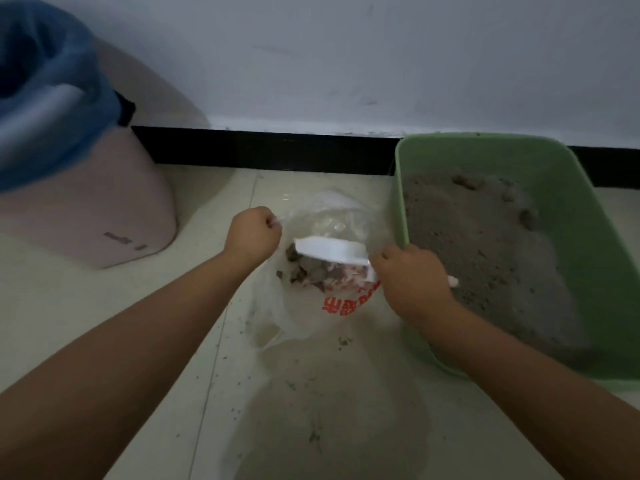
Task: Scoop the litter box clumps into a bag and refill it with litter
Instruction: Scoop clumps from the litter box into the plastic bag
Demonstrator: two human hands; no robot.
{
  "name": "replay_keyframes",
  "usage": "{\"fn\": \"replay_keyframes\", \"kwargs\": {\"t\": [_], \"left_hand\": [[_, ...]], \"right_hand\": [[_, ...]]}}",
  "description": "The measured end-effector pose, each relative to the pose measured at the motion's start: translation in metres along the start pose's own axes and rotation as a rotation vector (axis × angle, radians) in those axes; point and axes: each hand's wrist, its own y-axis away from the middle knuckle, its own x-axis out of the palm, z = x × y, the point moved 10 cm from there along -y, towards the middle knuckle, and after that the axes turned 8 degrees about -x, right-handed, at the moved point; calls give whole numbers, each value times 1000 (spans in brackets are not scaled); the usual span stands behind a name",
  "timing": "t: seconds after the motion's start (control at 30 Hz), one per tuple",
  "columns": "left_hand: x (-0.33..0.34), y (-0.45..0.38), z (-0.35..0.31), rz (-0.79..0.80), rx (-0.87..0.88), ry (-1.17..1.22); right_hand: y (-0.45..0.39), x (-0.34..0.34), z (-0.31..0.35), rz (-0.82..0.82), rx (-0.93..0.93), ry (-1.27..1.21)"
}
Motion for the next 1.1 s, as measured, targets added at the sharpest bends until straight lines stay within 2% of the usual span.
{"fn": "replay_keyframes", "kwargs": {"t": [0.2,0.3,0.4,0.47,0.57,0.63,0.73,0.87,0.97,1.1], "left_hand": [[6,2,6,8,-12,-94],[1,11,-11,-107,77,-193],[0,32,-56,-252,383,-206],[16,50,-92,-259,655,-181],[62,75,-134,-98,952,-181],[93,87,-155,-3,1063,-194],[125,88,-171,75,1112,-216],[137,81,-172,48,1124,-216],[140,79,-173,7,1124,-196],[141,77,-173,-60,1160,-111]], "right_hand": [[14,6,-27,7,121,-144],[34,4,-63,-96,251,-493],[68,8,-113,-148,503,-700],[98,20,-148,-104,683,-757],[146,35,-191,22,884,-682],[173,45,-211,125,995,-611],[194,54,-226,172,1106,-647],[192,75,-223,120,1199,-950],[174,91,-220,164,1200,-1036],[143,93,-228,224,1160,-1028]]}}
